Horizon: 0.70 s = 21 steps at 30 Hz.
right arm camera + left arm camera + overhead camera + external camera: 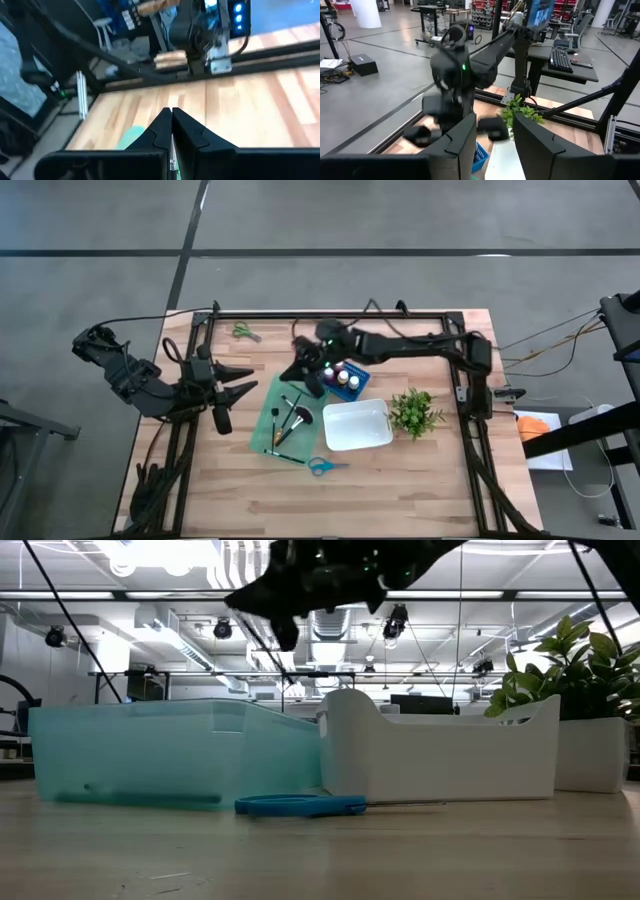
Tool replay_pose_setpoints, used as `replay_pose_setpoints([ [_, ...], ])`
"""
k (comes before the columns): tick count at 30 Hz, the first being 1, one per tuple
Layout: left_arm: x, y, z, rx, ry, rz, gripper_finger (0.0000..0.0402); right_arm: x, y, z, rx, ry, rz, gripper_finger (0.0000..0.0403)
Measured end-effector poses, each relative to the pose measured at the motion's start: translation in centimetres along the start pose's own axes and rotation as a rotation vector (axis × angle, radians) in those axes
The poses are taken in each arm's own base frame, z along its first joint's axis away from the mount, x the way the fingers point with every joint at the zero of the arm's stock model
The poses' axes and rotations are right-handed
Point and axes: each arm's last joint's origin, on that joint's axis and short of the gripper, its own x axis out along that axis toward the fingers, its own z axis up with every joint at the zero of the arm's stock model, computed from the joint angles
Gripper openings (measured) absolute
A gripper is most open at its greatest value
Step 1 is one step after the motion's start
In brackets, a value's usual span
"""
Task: Pick & Place Paint Supplies
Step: Put the white eyeshadow brush into the green bin
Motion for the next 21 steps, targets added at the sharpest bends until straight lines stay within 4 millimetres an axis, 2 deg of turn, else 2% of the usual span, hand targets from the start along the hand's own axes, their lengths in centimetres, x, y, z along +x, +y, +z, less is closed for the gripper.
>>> replay_pose_setpoints([
  [6,0.0,-0.1,0.0,0.001,0.012,-0.029,0.0137,3.1,0.3,-2.5,-0.081,0.123,-0.013,0.0007],
  [10,0.0,-0.1,-0.1,0.002,0.015,-0.036,0.0137,4.3,0.7,-3.7,-0.184,0.206,-0.043,0.0007],
  [16,0.0,-0.2,-0.1,0.005,0.030,-0.071,0.0137,4.9,0.8,-4.7,-0.266,0.260,-0.028,0.0007],
  [21,0.0,-0.2,-0.1,0.004,0.035,-0.084,0.0137,4.9,0.7,-5.0,-0.309,0.285,-0.088,0.0007],
])
